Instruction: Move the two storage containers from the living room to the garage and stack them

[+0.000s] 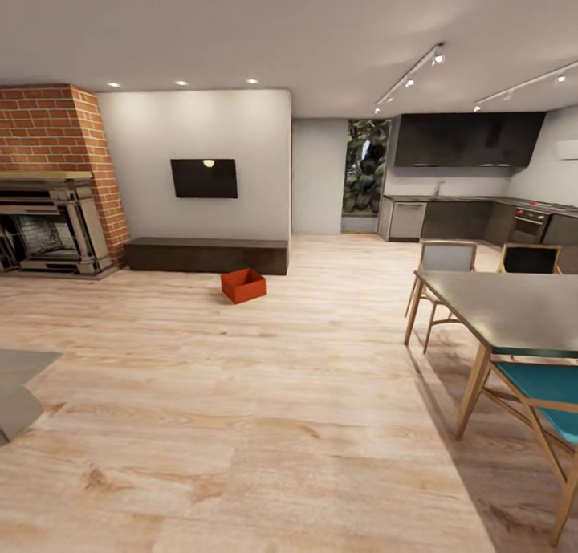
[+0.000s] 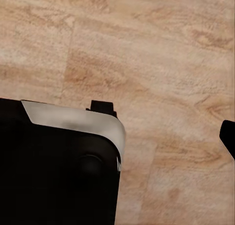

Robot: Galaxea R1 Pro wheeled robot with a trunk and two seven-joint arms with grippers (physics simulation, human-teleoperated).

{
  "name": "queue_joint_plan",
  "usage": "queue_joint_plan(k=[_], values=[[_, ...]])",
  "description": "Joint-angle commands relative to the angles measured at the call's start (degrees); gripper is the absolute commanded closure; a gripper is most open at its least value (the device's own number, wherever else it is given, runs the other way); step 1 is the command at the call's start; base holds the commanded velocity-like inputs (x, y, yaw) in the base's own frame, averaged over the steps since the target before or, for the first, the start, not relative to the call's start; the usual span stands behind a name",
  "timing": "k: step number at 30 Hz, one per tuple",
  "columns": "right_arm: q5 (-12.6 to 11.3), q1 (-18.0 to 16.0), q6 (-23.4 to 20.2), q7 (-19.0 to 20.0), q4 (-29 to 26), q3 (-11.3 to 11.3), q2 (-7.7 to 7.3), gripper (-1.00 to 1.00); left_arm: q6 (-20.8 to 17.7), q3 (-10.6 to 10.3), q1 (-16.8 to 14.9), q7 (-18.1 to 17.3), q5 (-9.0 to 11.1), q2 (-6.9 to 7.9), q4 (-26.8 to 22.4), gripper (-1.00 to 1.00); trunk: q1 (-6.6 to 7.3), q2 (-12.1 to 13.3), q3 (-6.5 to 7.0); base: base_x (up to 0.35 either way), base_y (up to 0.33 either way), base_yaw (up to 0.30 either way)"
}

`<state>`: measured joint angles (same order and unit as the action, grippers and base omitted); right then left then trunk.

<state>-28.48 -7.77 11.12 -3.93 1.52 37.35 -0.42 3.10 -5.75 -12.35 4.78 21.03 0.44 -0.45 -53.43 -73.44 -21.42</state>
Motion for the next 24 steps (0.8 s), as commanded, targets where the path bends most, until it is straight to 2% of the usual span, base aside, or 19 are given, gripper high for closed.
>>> queue_joint_plan(k=[1,24], values=[[-0.5,-0.1,0.2,0.0,0.1,0.4,0.04,-1.00,0.1,-0.5,0.0,0.1,0.4,-0.02,0.0,-1.00,-0.03,0.0,-0.06,0.321,0.000,0.000],[-0.7,-0.1,0.0,0.0,0.1,0.1,0.07,-1.00,0.2,-0.5,0.0,0.1,0.5,-0.01,0.0,-1.00,-0.03,0.0,-0.06,0.321,0.000,0.000]])
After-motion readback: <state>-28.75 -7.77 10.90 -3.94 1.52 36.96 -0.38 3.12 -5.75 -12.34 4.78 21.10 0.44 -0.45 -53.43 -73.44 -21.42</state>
